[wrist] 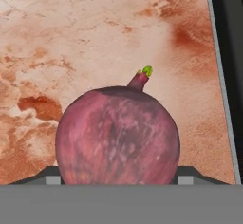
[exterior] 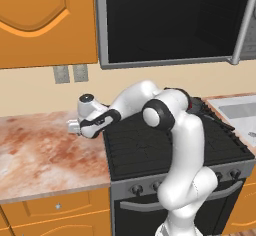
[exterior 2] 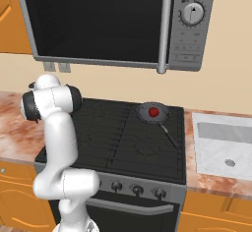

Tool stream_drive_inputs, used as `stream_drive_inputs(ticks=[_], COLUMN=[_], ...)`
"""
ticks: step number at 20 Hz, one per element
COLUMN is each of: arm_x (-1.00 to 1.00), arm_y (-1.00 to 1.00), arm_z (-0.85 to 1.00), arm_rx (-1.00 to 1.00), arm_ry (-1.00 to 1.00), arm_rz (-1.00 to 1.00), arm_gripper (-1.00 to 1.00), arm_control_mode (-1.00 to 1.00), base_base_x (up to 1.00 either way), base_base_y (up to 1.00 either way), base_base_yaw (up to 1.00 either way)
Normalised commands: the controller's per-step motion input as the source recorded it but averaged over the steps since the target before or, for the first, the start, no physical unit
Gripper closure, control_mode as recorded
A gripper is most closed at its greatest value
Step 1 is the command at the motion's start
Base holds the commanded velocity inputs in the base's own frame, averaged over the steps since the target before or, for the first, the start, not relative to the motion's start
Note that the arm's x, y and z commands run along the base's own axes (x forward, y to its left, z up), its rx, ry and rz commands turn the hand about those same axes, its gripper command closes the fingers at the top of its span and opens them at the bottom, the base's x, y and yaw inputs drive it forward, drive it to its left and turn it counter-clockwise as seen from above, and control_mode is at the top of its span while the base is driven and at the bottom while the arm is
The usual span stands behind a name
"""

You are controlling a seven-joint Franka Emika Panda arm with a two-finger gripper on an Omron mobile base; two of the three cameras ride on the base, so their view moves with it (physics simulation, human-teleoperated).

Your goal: Place the pan on the rear right burner on the stove. Then place the tomato and the onion in the pan and turn on the rear right burner.

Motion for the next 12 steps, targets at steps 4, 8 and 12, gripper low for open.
stream_drive_inputs(ticks=[4,8,12], arm_x=[-0.64,-0.67,-0.55], arm_y=[0.0,0.0,0.0], arm_z=[0.27,0.25,0.23], arm_rx=[0.0,0.0,0.0], arm_ry=[-0.01,0.0,0.0], arm_rz=[0.0,0.0,0.0], arm_gripper=[1.0,1.0,1.0], arm_control_mode=[-1.0,-1.0,-1.0], base_base_x=[0.0,0.0,0.0], base_base_y=[0.0,0.0,0.0], base_base_yaw=[0.0,0.0,0.0])
